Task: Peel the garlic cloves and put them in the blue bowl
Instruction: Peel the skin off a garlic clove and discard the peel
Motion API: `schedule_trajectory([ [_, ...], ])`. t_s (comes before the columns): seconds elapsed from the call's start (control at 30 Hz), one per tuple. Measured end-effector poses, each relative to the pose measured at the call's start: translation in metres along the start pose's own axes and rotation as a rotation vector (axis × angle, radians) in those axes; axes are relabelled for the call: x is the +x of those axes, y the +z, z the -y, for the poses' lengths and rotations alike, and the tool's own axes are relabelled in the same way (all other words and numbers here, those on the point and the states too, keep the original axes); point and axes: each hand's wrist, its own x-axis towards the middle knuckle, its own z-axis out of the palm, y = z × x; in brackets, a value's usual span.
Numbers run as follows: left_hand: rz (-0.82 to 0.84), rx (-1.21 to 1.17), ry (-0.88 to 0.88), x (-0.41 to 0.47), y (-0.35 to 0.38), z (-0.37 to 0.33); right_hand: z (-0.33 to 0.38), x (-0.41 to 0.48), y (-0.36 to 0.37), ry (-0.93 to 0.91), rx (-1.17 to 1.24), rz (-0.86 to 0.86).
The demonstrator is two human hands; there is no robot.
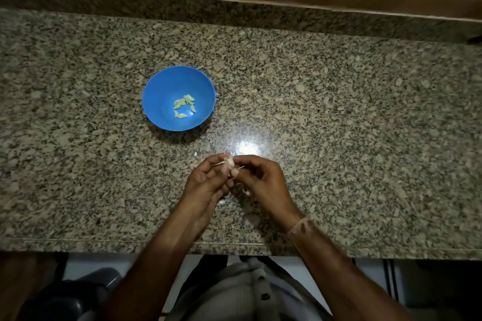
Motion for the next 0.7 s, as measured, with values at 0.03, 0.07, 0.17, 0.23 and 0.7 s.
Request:
schedule_trajectory([
  [0.03,0.002,-0.008,0.006,-0.002,0.004,0.0,0.005,-0.002,-0.005,-0.022,-0.01,0.005],
  [0.07,0.003,-0.004,0.014,-0.005,0.009,0.0,0.01,-0.004,-0.009,-0.051,-0.024,0.012],
  [0.17,-0.006,0.027,0.079,-0.013,0.023,0.0,0.018,-0.012,-0.019,-0.115,-0.032,0.003],
  [0.23,-0.029,0.082,0.143,-0.017,0.029,0.002,0.019,-0.015,-0.025,-0.151,-0.041,-0.011],
  [0.7,-0.191,0.369,0.368,-0.032,0.045,0.016,0.021,-0.016,-0.045,-0.182,-0.285,0.094],
])
